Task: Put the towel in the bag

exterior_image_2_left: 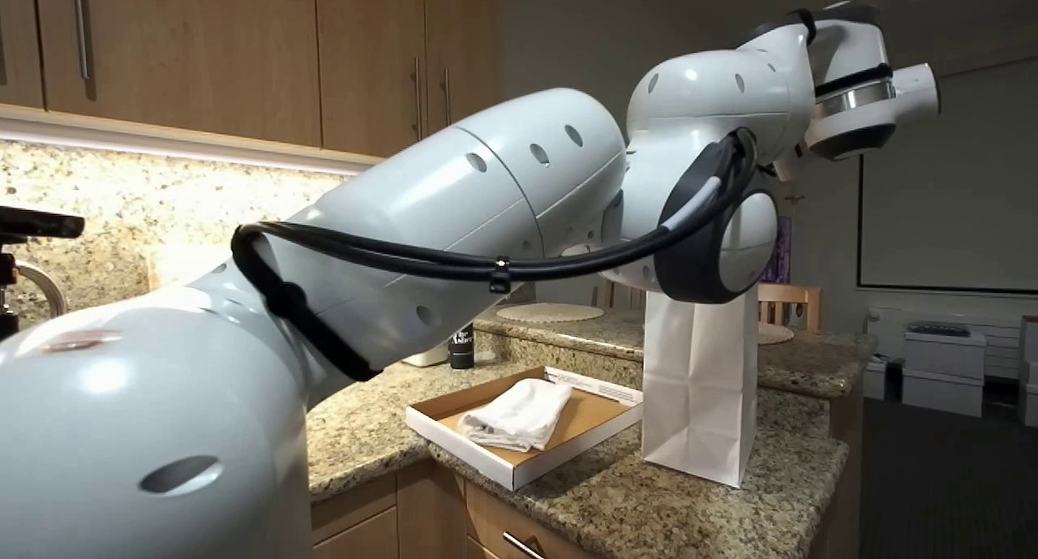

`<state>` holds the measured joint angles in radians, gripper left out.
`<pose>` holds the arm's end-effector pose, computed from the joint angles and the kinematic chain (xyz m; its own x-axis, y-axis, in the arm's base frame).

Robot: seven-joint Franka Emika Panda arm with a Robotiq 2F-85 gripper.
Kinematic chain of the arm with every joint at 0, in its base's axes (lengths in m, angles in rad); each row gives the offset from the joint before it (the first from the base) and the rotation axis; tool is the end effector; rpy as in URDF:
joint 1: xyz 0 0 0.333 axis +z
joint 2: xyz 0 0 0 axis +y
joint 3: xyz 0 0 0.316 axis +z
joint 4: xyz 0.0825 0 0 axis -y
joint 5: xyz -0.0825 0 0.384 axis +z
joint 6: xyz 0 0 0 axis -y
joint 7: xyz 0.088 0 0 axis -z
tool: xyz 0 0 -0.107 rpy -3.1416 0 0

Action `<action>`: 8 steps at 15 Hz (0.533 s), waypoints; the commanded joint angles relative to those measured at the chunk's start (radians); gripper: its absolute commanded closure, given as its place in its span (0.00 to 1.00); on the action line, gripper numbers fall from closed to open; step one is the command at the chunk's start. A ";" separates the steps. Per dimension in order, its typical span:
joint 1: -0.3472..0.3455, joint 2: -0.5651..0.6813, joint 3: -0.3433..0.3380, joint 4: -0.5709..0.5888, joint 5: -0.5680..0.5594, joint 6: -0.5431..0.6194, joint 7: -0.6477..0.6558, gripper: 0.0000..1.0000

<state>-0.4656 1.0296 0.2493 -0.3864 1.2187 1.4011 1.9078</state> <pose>0.7311 -0.1854 0.5650 -0.2242 -0.1095 -0.9684 -0.9495 0.2483 0.1918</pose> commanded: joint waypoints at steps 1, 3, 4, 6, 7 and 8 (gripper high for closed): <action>-0.023 0.017 0.012 -0.021 0.026 -0.007 0.069 0.93; -0.046 0.034 0.023 -0.016 0.046 0.008 0.085 0.94; -0.059 0.040 0.027 -0.011 0.060 0.021 0.084 0.93; -0.086 0.050 0.034 -0.006 0.096 0.040 0.081 0.93; -0.100 0.053 0.037 -0.003 0.112 0.047 0.078 0.94; -0.112 0.054 0.039 -0.002 0.127 0.052 0.073 0.94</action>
<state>-0.5429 1.0833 0.2651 -0.3862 1.2943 1.4259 1.9439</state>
